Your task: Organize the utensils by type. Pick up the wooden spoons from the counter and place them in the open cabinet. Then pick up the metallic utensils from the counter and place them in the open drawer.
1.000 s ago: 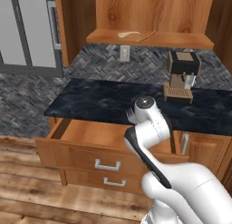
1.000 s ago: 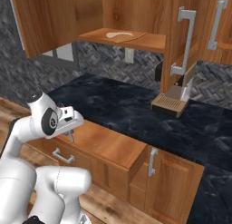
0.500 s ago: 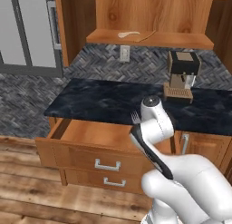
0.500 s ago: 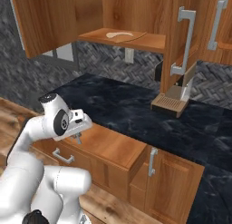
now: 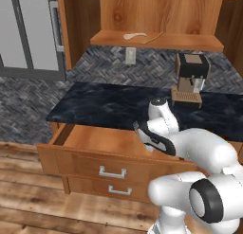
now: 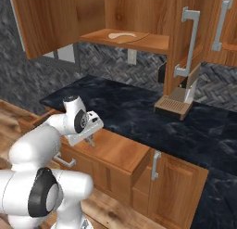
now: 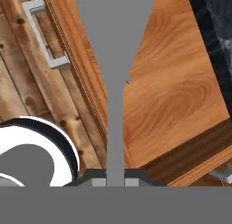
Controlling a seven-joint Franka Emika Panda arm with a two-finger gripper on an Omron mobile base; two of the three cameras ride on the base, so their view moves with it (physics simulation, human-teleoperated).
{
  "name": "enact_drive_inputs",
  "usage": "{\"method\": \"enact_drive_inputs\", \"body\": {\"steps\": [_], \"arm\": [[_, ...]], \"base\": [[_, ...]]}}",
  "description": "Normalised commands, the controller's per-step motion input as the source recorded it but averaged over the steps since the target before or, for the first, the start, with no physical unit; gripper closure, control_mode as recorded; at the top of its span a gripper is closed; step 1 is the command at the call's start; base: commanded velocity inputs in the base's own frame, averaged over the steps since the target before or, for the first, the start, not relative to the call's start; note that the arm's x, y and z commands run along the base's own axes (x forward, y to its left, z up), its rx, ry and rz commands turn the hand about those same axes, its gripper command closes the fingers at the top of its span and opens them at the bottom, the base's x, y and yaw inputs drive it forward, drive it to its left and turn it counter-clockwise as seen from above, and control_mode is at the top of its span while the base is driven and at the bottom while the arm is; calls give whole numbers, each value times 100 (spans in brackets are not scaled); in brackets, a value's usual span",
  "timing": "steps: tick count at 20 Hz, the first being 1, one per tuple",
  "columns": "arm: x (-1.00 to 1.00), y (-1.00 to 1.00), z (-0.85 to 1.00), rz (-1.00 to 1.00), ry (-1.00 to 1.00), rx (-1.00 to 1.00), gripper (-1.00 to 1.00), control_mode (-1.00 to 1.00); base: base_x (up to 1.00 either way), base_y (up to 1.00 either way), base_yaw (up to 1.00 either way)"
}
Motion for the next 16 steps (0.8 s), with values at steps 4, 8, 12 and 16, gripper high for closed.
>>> {"method": "enact_drive_inputs", "body": {"steps": [4, 8, 12, 16], "arm": [[58, -5, -29, 39, 18, -7, 100, -100], [63, 0, -32, 28, 23, -5, 100, -100], [52, 2, -46, 13, 17, -3, 100, -100], [46, 1, -52, 3, 6, -1, 100, -100]], "base": [[0, 0, 0], [0, 0, 0], [0, 0, 0], [0, 0, 0]]}}
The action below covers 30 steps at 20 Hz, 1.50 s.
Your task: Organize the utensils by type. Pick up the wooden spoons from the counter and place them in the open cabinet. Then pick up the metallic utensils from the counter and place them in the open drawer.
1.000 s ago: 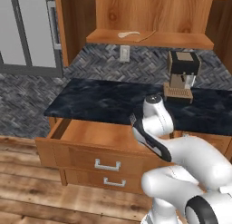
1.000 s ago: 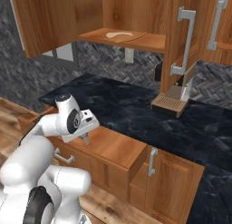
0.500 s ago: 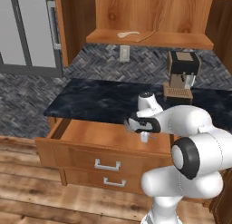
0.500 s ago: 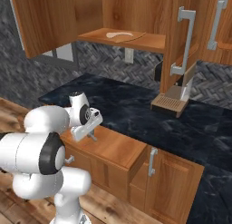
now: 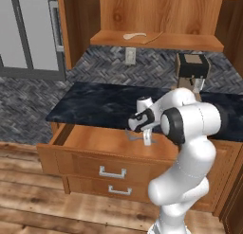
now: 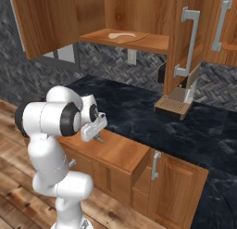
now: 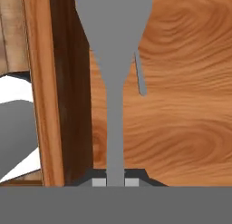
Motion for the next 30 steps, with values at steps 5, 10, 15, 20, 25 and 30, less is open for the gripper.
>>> {"method": "enact_drive_inputs", "body": {"steps": [5, 10, 15, 20, 25, 30], "arm": [[45, 8, -55, 0, 1, -2, 100, -100], [35, 1, -66, -2, -1, -4, 100, -100], [33, 0, -62, -2, -6, -7, 100, -100], [27, 0, -57, 0, -11, -7, 100, -100], [20, 0, -52, 0, -12, -3, 100, -100], [12, 0, -42, 0, -4, 0, 100, -100]], "base": [[0, 0, 0], [0, 0, 0], [0, 0, 0], [0, 0, 0], [0, 0, 0], [0, 0, 0]]}}
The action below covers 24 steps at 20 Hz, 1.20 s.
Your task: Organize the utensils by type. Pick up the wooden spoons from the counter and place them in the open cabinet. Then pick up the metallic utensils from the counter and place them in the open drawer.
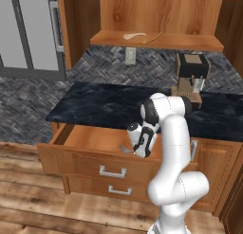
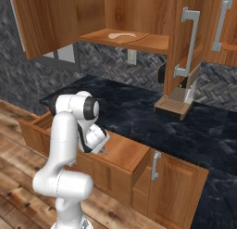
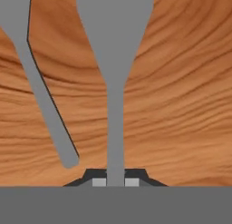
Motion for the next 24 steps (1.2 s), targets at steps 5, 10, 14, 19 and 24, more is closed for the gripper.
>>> {"method": "enact_drive_inputs", "body": {"steps": [5, 10, 14, 19, 24], "arm": [[3, 2, -15, 0, -2, 0, -100, -100], [-12, 0, 3, 0, 0, 0, -100, -100], [-43, 2, 1, 0, 0, 0, -100, -100], [-58, 8, 2, 0, 0, 0, -100, -100], [-43, 10, 31, 0, 0, 0, -100, -100]], "base": [[0, 0, 0], [0, 0, 0], [0, 0, 0], [0, 0, 0], [0, 0, 0]]}}
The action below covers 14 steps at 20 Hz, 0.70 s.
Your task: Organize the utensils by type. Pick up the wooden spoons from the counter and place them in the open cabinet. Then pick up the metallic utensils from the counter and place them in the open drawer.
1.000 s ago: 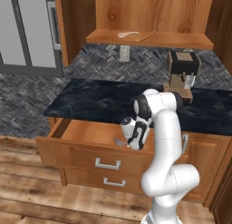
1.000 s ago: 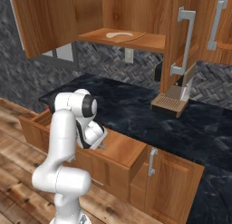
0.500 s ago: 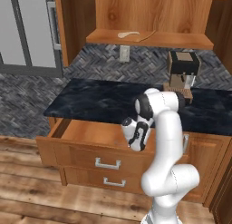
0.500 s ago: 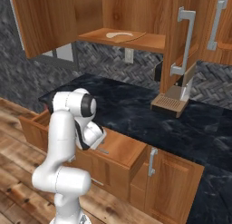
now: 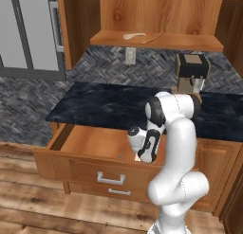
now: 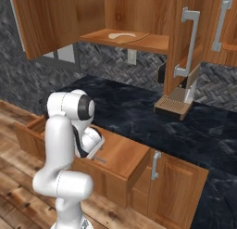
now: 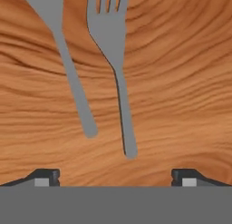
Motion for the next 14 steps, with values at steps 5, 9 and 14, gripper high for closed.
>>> {"method": "enact_drive_inputs", "body": {"steps": [5, 9, 14], "arm": [[-3, 0, 84, 0, 0, 0, -100, -100], [-5, 0, 94, 0, 0, 0, -100, -100], [-25, 0, 96, 0, 1, 0, -100, -100]], "base": [[0, 0, 0], [0, 0, 0], [0, 0, 0]]}}
